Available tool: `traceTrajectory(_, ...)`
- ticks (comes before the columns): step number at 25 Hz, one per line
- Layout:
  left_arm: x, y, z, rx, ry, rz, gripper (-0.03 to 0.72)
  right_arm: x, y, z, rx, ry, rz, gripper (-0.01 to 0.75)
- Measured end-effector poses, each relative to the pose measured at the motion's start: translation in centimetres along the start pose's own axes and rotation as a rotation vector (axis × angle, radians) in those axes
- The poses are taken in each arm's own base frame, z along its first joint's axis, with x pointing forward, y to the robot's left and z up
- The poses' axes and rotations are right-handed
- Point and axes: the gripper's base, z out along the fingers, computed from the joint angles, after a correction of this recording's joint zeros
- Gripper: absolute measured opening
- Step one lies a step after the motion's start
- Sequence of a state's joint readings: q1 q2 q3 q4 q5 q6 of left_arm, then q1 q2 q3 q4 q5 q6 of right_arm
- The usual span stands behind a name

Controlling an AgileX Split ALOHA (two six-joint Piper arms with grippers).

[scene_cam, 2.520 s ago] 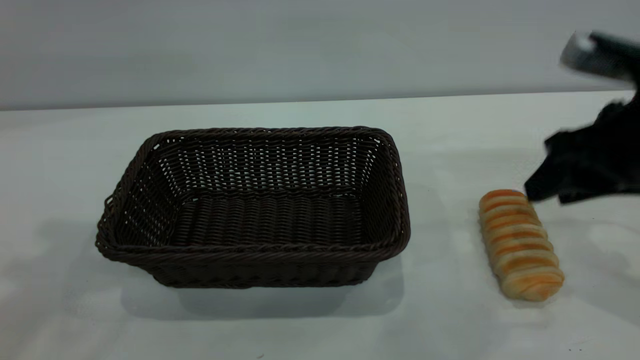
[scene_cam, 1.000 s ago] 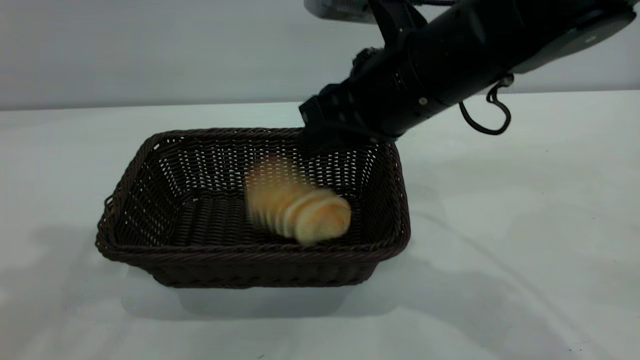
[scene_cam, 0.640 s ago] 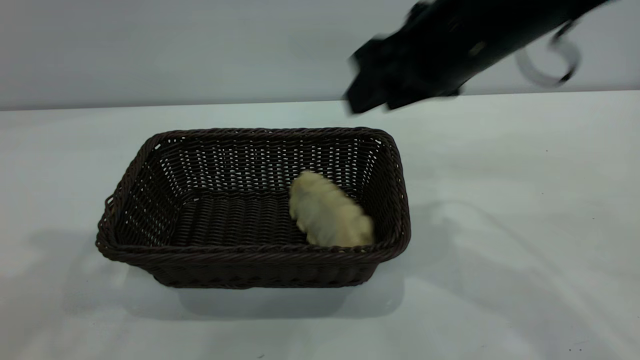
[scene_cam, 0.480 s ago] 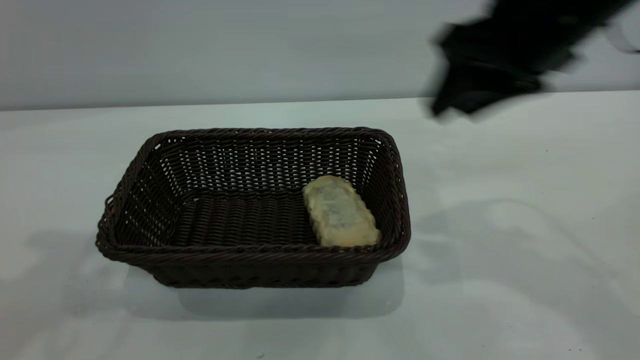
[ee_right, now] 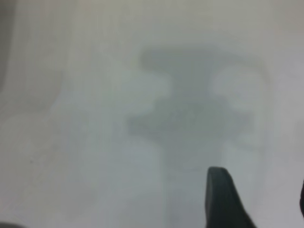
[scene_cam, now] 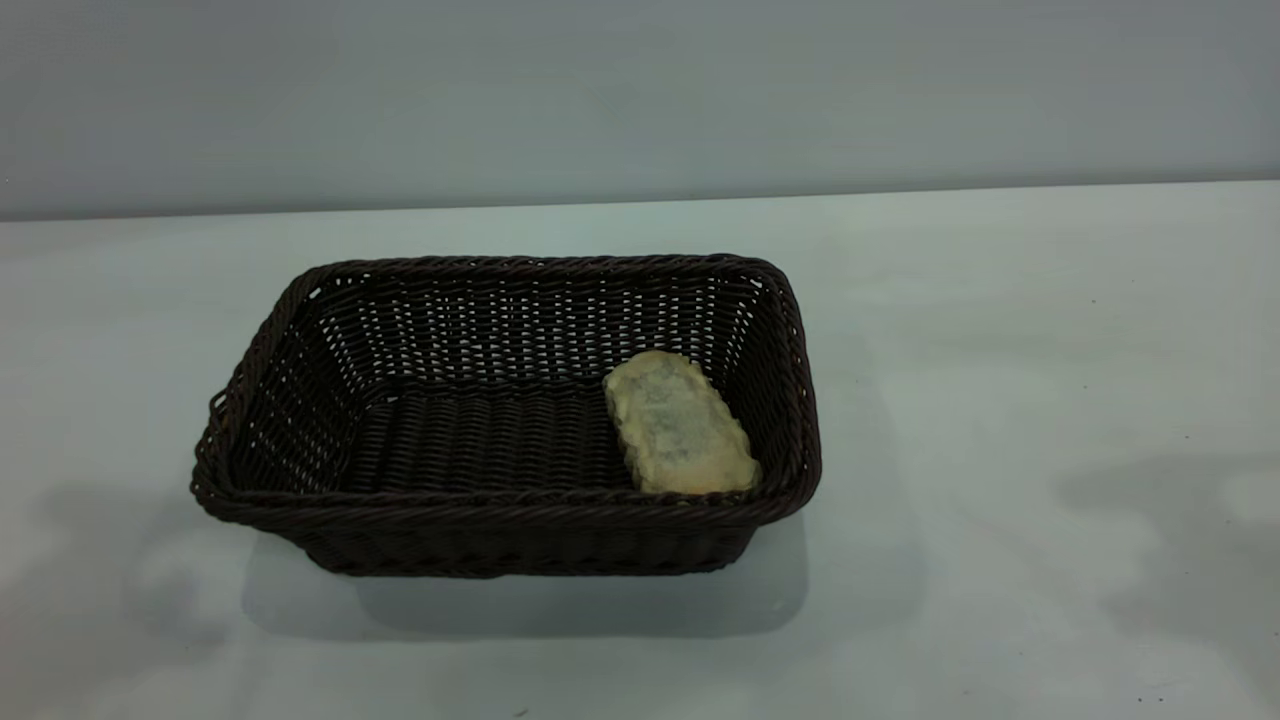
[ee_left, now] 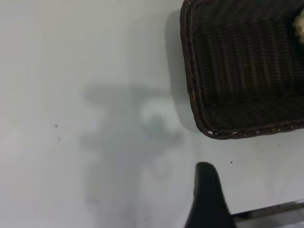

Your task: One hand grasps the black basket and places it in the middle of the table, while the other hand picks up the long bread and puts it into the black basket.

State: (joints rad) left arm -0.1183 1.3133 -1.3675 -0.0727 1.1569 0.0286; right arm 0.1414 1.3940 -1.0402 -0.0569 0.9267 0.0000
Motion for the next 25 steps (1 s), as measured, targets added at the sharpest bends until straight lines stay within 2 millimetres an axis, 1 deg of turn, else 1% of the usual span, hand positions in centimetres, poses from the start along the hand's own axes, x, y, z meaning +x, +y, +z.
traceTrajectory(2,1.3,-0.1,-1.3,-0.003,-0.034,0.005,0.559,1.2,-0.1,-3.0,-0.002,-0.036,0.008,0.369)
traceTrajectory(5,3.9,-0.2,-3.2,-0.003,-0.086,0.01,0.559,3.7,-0.1,-7.7,-0.009,-0.135,0.021,0.369)
traceTrajectory(7,6.0,-0.3,-4.2,-0.004,-0.116,0.011,0.559,5.8,-0.1,-9.9,-0.013,-0.194,0.027,0.368)
traceTrajectory(9,8.1,-0.4,-4.7,-0.004,-0.136,0.013,0.558,8.3,0.1,-11.9,-0.028,-0.267,0.021,0.368)
traceTrajectory(12,11.3,-0.4,-4.9,-0.004,-0.16,0.015,0.558,11.8,0.6,-13.6,-0.082,-0.356,0.015,0.367)
traceTrajectory(16,15.5,-0.4,-4.3,-0.004,-0.203,0.016,0.558,16.0,1.0,-14.0,-0.106,-0.433,-0.004,0.367)
traceTrajectory(19,18.3,-0.4,-3.8,-0.006,-0.271,0.018,0.558,18.5,1.2,-13.1,-0.11,-0.455,-0.005,0.367)
traceTrajectory(21,20.1,-0.4,-3.5,-0.007,-0.333,0.02,0.558,19.9,1.3,-12.0,-0.109,-0.456,-0.006,0.367)
traceTrajectory(25,23.0,-0.4,-2.6,-0.009,-0.439,0.025,0.558,22.2,1.3,-10.2,-0.085,-0.496,-0.027,0.367)
